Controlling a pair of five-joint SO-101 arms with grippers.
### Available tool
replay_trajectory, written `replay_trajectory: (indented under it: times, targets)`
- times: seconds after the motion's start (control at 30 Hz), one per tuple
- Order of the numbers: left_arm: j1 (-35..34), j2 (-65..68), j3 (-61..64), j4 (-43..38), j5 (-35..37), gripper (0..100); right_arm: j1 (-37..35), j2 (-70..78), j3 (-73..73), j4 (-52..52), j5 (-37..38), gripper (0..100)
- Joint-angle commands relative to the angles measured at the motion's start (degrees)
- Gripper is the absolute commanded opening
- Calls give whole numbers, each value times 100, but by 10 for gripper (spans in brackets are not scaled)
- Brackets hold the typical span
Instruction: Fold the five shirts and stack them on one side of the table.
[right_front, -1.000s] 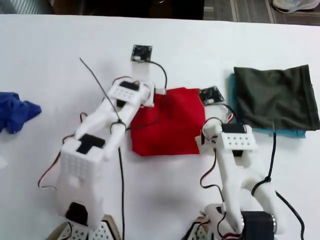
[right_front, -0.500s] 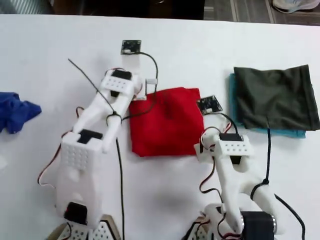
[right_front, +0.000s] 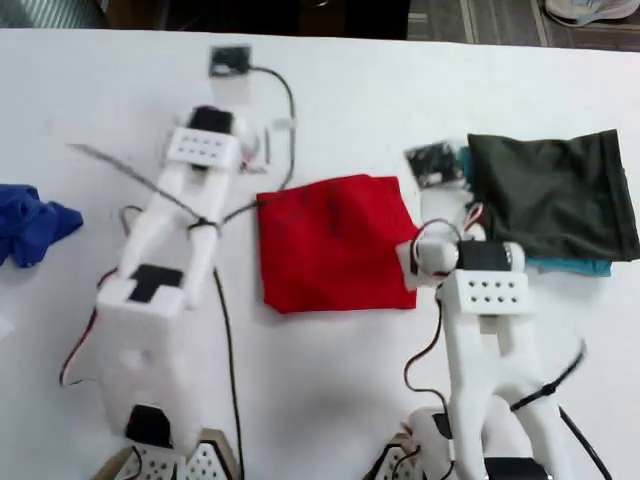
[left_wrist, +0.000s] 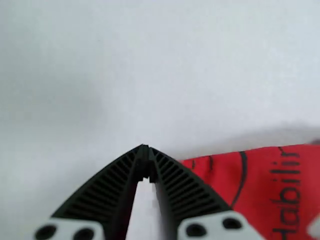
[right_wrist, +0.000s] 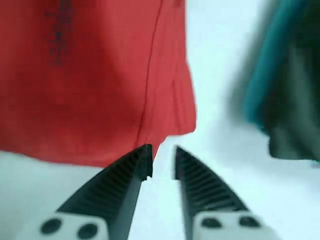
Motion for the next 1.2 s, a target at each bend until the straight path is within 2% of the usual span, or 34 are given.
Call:
replay_trajectory:
  times: [0.0,0.2,0.33,0.5,0.73,0.93,1.17]
  targets:
    - [-413,-818,-259,510,35,27,-40,-40,-853,75,-440,232]
    - [-932,-1134,-259,1248,44,27,-523,1596,-2286,330,-1582,244]
    - [-1275,-1152,-198,1292,53,27,-796,3125,-3631,1182,-1758,268]
    - [-1433,-1169,13,1240,26,27,-813,4681,-5213,2185,-1758,271]
    - [-1442,-1169,523,712,26,27,-769,6237,-6699,2721,-1697,285]
    - [-1503,-1169,673,633,35,27,-884,7178,-7235,3108,-1099,305]
    - [-1530,-1143,673,633,44,27,-655,7960,-7270,3204,-659,305]
